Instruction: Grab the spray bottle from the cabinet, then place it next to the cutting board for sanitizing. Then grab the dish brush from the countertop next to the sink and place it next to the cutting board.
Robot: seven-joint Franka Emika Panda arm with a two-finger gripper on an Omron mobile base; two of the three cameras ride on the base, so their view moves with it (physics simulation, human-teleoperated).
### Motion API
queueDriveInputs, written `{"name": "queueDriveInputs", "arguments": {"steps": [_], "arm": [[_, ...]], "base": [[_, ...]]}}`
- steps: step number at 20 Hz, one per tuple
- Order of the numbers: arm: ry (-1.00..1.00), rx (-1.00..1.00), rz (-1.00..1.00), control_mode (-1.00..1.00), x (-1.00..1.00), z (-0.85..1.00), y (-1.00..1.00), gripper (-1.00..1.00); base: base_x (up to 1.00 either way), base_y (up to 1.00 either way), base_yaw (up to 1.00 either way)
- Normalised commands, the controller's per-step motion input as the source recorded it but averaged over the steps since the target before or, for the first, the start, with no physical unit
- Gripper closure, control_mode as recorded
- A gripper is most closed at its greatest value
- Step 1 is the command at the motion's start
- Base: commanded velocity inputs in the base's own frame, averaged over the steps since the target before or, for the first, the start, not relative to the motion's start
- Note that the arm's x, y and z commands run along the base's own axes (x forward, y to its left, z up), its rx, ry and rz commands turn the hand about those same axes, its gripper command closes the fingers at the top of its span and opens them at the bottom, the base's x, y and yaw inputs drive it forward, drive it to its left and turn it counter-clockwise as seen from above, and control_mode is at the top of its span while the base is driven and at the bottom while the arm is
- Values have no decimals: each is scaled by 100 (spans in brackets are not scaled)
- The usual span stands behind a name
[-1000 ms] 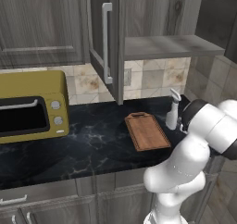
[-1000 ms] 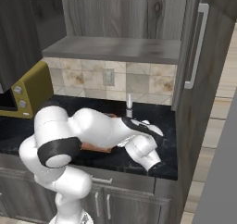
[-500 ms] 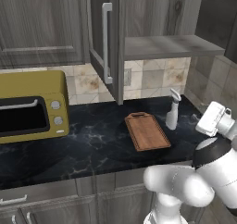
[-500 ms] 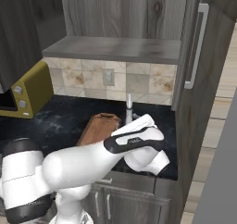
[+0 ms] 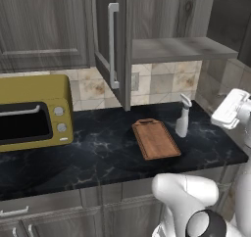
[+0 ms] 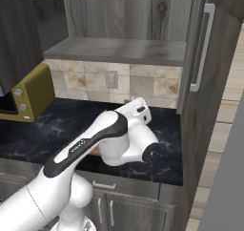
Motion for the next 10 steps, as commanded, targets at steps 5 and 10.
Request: {"name": "queueDriveInputs", "arguments": {"steps": [5,10], "arm": [[16,-21,-20,-100,-54,78,37,-100],[15,-19,-27,-100,-37,86,37,-100]], "base": [[0,0,0],[0,0,0]]}}
